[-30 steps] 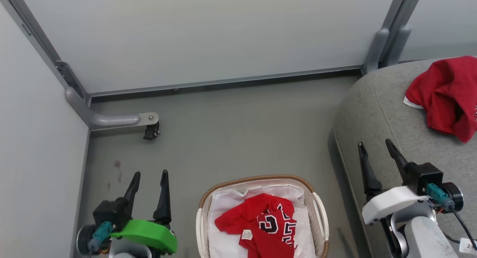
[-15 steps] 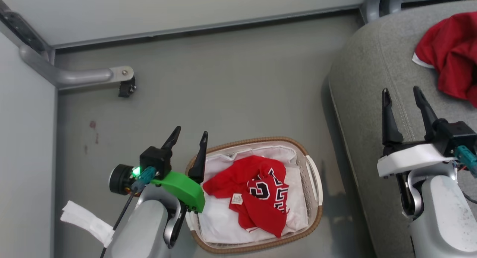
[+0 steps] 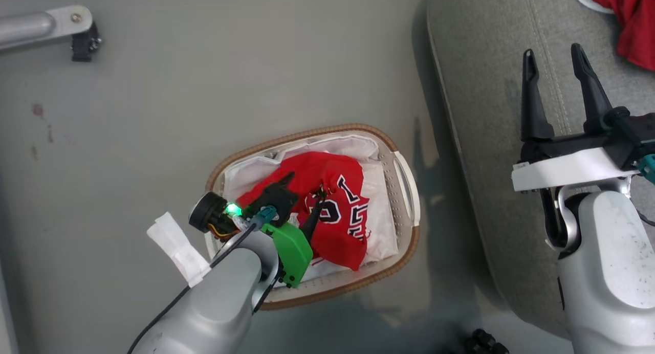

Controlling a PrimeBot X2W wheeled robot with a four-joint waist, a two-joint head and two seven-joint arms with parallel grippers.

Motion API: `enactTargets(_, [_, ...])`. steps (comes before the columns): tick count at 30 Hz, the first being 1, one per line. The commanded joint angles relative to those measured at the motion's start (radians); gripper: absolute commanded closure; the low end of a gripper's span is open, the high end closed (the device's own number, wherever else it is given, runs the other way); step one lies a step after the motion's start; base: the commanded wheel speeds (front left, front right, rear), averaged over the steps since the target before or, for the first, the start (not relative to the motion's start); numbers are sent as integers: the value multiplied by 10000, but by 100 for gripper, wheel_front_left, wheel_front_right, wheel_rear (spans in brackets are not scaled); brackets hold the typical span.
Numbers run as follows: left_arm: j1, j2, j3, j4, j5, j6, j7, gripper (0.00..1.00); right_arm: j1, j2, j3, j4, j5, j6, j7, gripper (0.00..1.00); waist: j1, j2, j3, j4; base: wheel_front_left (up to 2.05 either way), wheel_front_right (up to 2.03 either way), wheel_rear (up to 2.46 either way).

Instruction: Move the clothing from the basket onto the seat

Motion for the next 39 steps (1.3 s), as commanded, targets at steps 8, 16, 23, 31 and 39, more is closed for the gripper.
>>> enactTargets(8, [-1083,125,-1292,1163,-748,-41,44,0,-471,-22,350,-420,444,-10,-24,0,0,0,2033,-1352,0,0,0])
enactTargets(16, [-1723,222,-1897,1914,-1464,-42,236,0,-660,-20,667,-683,636,-10,-24,0,0,0,2668,-1633,0,0,0])
enactTargets(23, [-1830,215,-2430,2249,-2104,-42,563,0,-740,-25,871,-942,710,-10,-24,0,0,0,2933,-1759,0,0,0])
enactTargets(31, [-1754,180,-3045,2217,-2783,-43,604,100,-724,-26,901,-1002,625,-10,-24,0,0,0,2904,-1686,0,0,0])
enactTargets(39, [-1723,146,-3454,2083,-3215,-43,98,100,-550,-28,834,-740,447,-10,-24,0,0,0,2196,-1348,0,0,0])
